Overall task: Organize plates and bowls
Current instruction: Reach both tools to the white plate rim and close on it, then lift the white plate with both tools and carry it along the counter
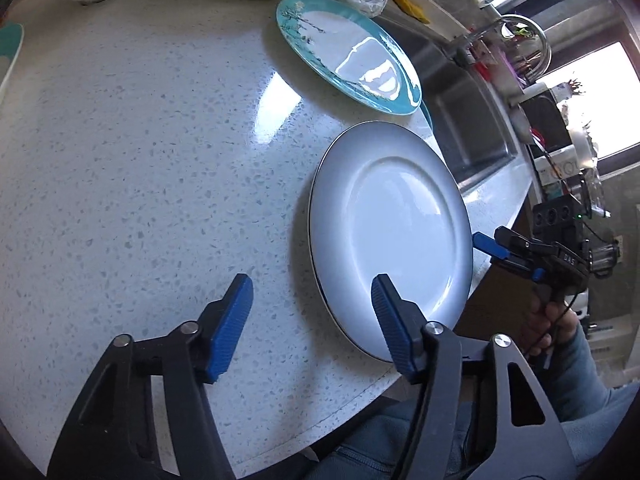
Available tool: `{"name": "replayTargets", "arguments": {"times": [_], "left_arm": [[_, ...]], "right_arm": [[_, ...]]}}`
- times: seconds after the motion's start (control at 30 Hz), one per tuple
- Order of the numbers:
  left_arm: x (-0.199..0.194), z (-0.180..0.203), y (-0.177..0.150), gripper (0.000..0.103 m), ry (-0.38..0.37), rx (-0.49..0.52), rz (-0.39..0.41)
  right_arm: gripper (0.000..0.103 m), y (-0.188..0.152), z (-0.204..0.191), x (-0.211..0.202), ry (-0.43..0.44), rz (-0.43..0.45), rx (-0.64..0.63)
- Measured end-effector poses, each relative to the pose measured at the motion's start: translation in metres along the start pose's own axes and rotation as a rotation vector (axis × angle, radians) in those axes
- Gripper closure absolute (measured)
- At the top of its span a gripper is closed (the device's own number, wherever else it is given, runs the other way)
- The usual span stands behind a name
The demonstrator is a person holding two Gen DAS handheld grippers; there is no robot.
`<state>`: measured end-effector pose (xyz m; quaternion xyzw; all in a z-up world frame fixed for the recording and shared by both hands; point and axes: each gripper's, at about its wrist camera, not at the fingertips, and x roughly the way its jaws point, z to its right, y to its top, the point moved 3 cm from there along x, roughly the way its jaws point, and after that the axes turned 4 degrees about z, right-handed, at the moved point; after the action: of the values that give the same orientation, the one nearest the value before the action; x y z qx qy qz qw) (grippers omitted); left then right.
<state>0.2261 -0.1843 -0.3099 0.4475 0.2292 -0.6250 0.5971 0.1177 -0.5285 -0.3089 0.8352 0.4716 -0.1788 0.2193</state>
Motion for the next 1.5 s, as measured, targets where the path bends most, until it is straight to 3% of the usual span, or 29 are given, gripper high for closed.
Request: {"name": "replayTargets", "arguments": {"times": [0.17,0.2,0.27,0.53,0.57,0.6,0.67,0.77,1.2,1.5], "left_arm": [[0.007,-0.007,0.009,0.048,-0.077,-0.022,-0.029],[0.008,-0.008,0.011,0.048,-0.094,-0.023,-0.039],[0.009,-0.007,0.014,0.048,-0.103,-0.016,-0.047],[0.017,-0.005,0.026,0.049,-0.181,-0.026,-0.091],[0.019,-0.004,0.027,0.051,-0.182,-0.022,-0.096],[0.021,-0.002,0.027,0.065,-0.175,-0.015,-0.11],[0.027,0.002,0.024,0.077,-0.159,-0.009,-0.13],[0.026,0.001,0.021,0.08,-0.15,-0.011,-0.115],[0.029,0.004,0.017,0.082,-0.052,0.022,-0.1],[0.033,0.009,0.01,0.082,-0.047,0.038,-0.1]], "right_arm": [[0.059,0.004,0.011,0.006,0.042,-0.045,0.025],[0.067,0.005,0.014,0.008,0.041,-0.059,0.028],[0.073,0.008,0.017,0.012,0.03,-0.095,0.018],[0.075,0.018,0.017,0.024,0.052,-0.18,-0.005],[0.078,0.018,0.017,0.026,0.044,-0.19,-0.009],[0.081,0.019,0.017,0.029,0.031,-0.2,-0.015],[0.084,0.018,0.016,0.032,0.024,-0.207,-0.018],[0.094,0.017,0.022,0.031,0.018,-0.203,0.005],[0.092,0.017,0.02,0.032,-0.002,-0.19,0.053],[0.091,0.018,0.013,0.032,-0.036,-0.184,0.041]]}}
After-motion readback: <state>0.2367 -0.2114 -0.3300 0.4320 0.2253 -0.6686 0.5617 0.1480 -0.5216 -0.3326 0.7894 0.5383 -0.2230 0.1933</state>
